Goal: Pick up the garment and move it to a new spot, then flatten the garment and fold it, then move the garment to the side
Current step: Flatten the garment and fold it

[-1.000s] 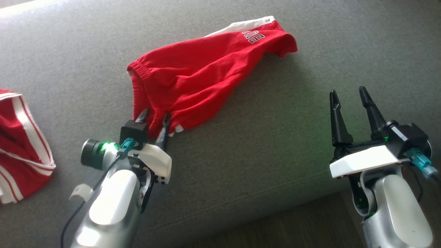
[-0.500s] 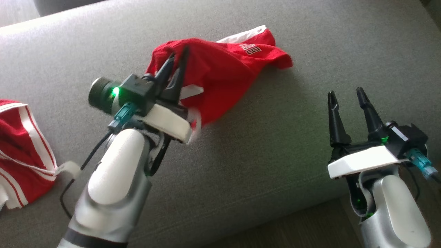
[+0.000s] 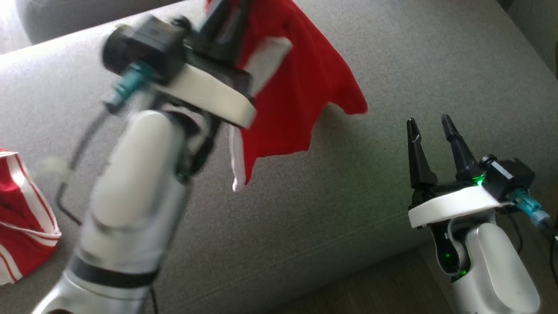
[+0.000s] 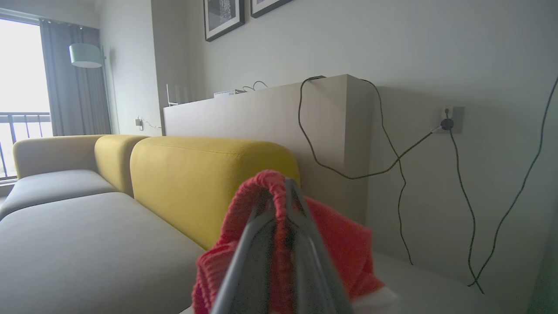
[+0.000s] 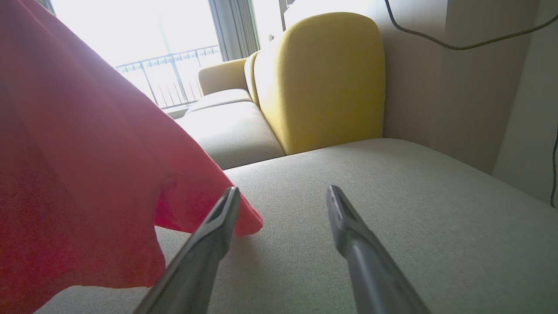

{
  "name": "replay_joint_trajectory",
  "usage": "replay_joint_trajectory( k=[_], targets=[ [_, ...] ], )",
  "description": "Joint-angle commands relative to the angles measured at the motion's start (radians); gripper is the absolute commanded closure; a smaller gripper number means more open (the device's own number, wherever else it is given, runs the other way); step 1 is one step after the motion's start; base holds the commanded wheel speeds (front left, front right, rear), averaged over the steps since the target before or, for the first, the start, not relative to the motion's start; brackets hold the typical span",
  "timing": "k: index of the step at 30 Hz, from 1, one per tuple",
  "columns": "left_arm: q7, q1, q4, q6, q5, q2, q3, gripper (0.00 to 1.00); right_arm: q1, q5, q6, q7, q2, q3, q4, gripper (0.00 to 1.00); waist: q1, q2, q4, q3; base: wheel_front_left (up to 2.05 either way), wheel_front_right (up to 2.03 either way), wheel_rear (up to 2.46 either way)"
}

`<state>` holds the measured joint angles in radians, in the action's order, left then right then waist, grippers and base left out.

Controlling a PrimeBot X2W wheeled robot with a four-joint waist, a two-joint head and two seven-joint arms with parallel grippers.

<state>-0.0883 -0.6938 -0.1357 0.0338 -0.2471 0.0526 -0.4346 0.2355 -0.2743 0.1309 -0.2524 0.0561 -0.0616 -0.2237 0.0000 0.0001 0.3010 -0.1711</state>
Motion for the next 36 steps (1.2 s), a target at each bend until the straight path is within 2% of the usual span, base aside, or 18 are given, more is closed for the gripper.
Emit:
replay_joint_trajectory(
  k=[1,5,8,9,10,11,12,17,22,29,36],
  targets=[
    [0.010,-0.046,0.007,-0.013,-0.016,0.036,0.064,1.00,0.041,-0.010,0.000,-0.009,-0.006,-0.020,0.038,0.00,0.0000,-0.0001,0.004,-0.011,0.00,0.00,0.00],
    [0.051,-0.016,-0.135,-0.011,-0.052,0.113,0.129,1.00,0.042,-0.025,0.000,-0.009,-0.006,-0.027,0.040,0.00,0.0000,-0.0001,0.005,-0.033,0.00,0.00,0.00],
    [0.066,0.014,-0.264,-0.005,-0.042,0.177,0.139,1.00,0.048,-0.031,0.000,-0.009,-0.006,-0.036,0.042,0.00,0.0000,-0.0001,0.001,-0.052,0.00,0.00,0.00],
    [0.063,0.021,-0.306,-0.008,-0.034,0.194,0.141,0.94,0.051,-0.032,0.000,-0.009,-0.006,-0.037,0.043,0.00,0.0000,-0.0001,-0.001,-0.059,0.00,0.00,0.00],
    [0.058,0.025,-0.345,-0.011,-0.023,0.209,0.139,0.65,0.054,-0.034,0.000,-0.009,-0.006,-0.039,0.044,0.00,0.0000,-0.0001,-0.004,-0.065,0.00,0.00,0.00],
    [0.055,0.028,-0.383,-0.017,-0.022,0.215,0.142,0.16,0.058,-0.034,0.000,-0.009,-0.006,-0.040,0.045,0.00,0.0000,-0.0001,-0.007,-0.071,0.00,0.00,0.00],
    [0.051,0.028,-0.417,-0.021,-0.023,0.218,0.145,0.00,0.062,-0.035,0.000,-0.009,-0.006,-0.042,0.046,0.00,0.0000,-0.0001,-0.011,-0.077,0.00,0.00,0.00],
    [-0.007,0.007,-0.521,-0.027,-0.035,0.203,0.153,0.00,0.075,-0.021,0.000,-0.009,-0.006,-0.053,0.043,0.00,0.0000,-0.0001,-0.044,-0.088,0.00,0.00,0.00],
    [-0.107,-0.021,-0.530,-0.042,-0.053,0.192,0.181,0.00,0.075,-0.002,0.000,-0.009,-0.006,-0.052,0.041,0.00,0.0000,-0.0001,-0.091,-0.072,0.00,0.00,0.00],
    [-0.165,0.033,-0.403,-0.065,-0.073,0.186,0.220,0.00,0.055,0.044,0.000,-0.009,-0.006,-0.055,0.020,0.00,0.0000,-0.0001,-0.183,-0.021,0.00,0.00,0.00],
    [-0.173,0.226,-0.203,-0.128,-0.047,0.190,0.243,0.00,0.024,0.031,0.000,-0.009,-0.006,-0.061,-0.066,0.00,0.0000,-0.0001,-0.272,0.021,0.00,0.00,0.00]
  ],
)
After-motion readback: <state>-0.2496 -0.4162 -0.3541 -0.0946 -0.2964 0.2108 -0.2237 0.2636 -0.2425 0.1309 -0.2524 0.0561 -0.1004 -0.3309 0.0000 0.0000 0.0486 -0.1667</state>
